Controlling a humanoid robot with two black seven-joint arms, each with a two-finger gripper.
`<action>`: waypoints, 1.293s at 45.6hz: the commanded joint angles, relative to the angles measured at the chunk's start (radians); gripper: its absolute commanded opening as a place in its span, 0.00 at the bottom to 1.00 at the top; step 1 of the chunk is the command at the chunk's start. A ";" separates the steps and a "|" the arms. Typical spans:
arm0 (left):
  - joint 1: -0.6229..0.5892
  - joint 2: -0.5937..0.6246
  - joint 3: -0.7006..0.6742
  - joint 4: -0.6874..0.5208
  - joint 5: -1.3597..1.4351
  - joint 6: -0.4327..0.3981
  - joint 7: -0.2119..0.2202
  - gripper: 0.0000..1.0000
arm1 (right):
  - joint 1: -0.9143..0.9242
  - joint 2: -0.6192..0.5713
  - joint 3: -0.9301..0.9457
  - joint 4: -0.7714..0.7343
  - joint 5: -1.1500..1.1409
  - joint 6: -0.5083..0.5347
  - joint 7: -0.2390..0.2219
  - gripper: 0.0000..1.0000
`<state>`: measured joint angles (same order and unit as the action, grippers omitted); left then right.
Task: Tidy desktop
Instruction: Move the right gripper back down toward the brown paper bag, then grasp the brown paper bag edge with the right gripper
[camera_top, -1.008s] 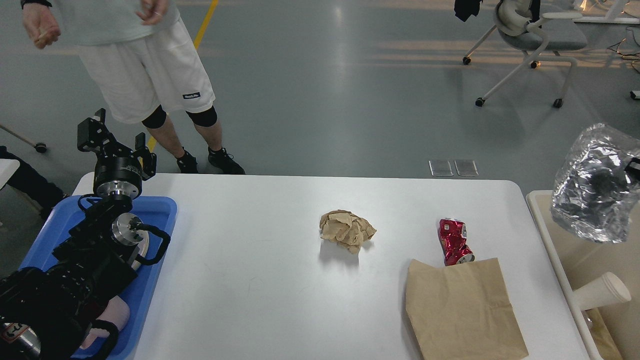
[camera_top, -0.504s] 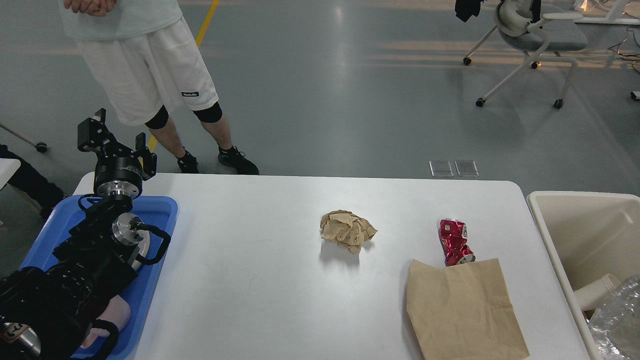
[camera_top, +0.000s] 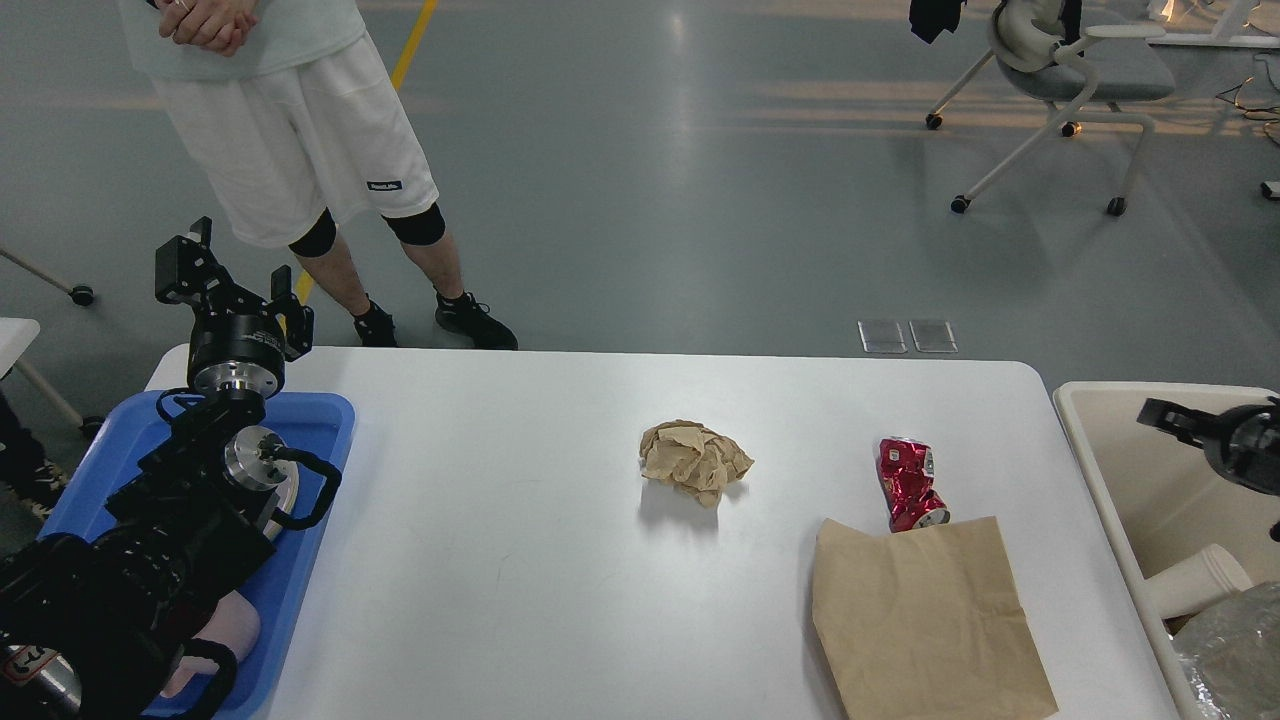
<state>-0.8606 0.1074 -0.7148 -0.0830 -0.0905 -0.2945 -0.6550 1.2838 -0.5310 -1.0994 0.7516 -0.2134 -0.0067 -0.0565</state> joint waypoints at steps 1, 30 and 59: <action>0.000 0.000 0.000 0.000 0.000 0.000 0.000 0.96 | 0.233 0.051 -0.132 0.216 -0.004 0.063 0.001 1.00; 0.000 0.000 0.000 0.000 0.000 0.000 0.000 0.96 | 0.487 0.074 -0.123 0.428 -0.007 0.814 -0.006 1.00; 0.000 0.000 0.000 0.000 0.000 0.000 0.000 0.96 | 0.155 0.269 -0.071 0.289 -0.011 0.573 -0.011 1.00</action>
<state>-0.8605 0.1074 -0.7149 -0.0831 -0.0905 -0.2945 -0.6550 1.4990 -0.3009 -1.1686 1.1035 -0.2240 0.5776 -0.0659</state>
